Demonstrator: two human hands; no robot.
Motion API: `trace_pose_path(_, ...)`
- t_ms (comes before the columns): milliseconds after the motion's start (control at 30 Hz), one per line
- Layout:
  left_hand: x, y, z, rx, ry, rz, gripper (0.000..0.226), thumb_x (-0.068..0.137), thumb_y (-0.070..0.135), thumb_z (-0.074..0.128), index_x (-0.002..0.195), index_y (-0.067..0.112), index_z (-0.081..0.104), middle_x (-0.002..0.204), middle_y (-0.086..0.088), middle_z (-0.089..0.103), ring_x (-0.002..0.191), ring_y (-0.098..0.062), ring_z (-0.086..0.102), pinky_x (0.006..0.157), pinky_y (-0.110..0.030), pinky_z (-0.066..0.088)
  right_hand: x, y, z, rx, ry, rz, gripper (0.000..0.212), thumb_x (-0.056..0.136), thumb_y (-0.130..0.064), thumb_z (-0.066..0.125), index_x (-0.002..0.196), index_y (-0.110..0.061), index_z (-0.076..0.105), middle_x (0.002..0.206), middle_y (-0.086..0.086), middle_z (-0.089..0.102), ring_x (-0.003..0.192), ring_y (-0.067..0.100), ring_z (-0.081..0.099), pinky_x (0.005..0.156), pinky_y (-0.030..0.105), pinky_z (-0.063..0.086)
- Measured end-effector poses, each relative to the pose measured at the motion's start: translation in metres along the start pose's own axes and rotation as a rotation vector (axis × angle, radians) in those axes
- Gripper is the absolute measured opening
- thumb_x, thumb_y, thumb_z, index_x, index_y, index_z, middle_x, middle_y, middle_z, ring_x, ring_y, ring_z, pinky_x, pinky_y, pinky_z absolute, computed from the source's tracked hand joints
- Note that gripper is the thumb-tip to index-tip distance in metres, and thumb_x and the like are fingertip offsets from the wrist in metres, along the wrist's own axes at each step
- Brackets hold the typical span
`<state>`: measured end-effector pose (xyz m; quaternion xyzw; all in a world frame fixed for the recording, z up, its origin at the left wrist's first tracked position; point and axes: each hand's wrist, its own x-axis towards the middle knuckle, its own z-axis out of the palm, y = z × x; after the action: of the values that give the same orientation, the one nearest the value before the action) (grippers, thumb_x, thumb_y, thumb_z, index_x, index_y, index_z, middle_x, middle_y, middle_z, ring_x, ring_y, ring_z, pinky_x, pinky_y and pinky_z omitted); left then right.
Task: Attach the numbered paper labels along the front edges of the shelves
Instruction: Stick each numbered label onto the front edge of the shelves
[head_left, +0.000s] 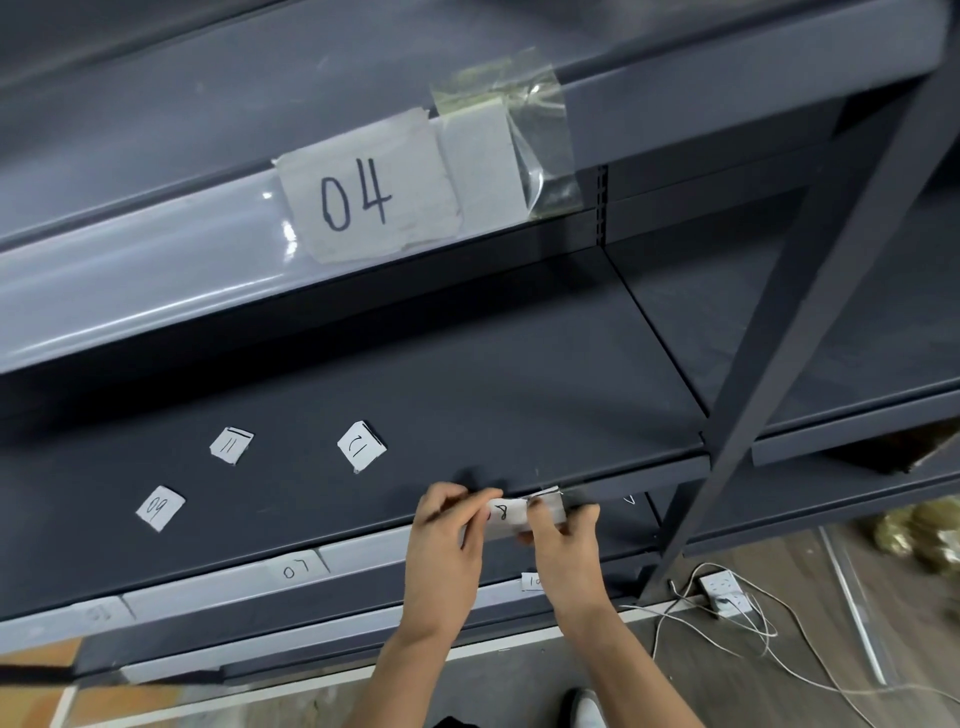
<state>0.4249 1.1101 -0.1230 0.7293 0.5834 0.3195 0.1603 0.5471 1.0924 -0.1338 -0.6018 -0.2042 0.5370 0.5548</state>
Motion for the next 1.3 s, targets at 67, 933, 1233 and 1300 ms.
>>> trace_pose_path(67, -0.001, 0.001, 0.003, -0.02, 0.028, -0.027, 0.03, 0.088, 0.006, 0.067, 0.107, 0.028, 0.074, 0.092, 0.009, 0.053, 0.083, -0.006, 0.055, 0.077, -0.009, 0.04, 0.001, 0.001, 0.0, -0.013, 0.005, -0.005, 0.024, 0.094, -0.019, 0.056, 0.105, -0.008, 0.038, 0.091, 0.003, 0.057, 0.081, 0.021, 0.058, 0.068, 0.023, 0.05)
trace_pose_path(933, -0.013, -0.005, 0.019, 0.068, 0.133, 0.101, 0.031, 0.09, 0.022, 0.052, 0.114, 0.028, 0.071, 0.1, 0.007, 0.053, 0.084, -0.012, 0.049, 0.077, -0.033, 0.048, 0.001, 0.003, 0.009, 0.064, 0.079, 0.04, 0.036, 0.089, -0.036, 0.064, 0.098, -0.013, 0.038, 0.094, -0.001, 0.057, 0.083, 0.021, 0.061, 0.067, 0.025, 0.045)
trace_pose_path(1233, -0.026, -0.011, 0.016, 0.303, -0.025, 0.168, 0.07, 0.071, 0.006, 0.07, 0.135, 0.03, 0.053, 0.119, 0.001, 0.047, 0.101, -0.018, 0.047, 0.086, -0.033, 0.047, 0.004, 0.013, 0.013, -0.04, 0.144, -0.044, 0.036, 0.084, -0.034, 0.071, 0.092, -0.022, 0.038, 0.098, -0.001, 0.059, 0.1, 0.024, 0.062, 0.093, 0.048, 0.049)
trace_pose_path(1300, -0.027, -0.01, 0.015, 0.305, -0.049, 0.162, 0.071, 0.073, 0.007, 0.069, 0.137, 0.031, 0.049, 0.121, 0.001, 0.046, 0.101, -0.017, 0.046, 0.086, -0.034, 0.048, 0.004, 0.013, 0.013, -0.045, 0.15, -0.053, 0.036, 0.085, -0.034, 0.07, 0.09, -0.022, 0.037, 0.094, -0.003, 0.057, 0.099, 0.024, 0.061, 0.093, 0.047, 0.049)
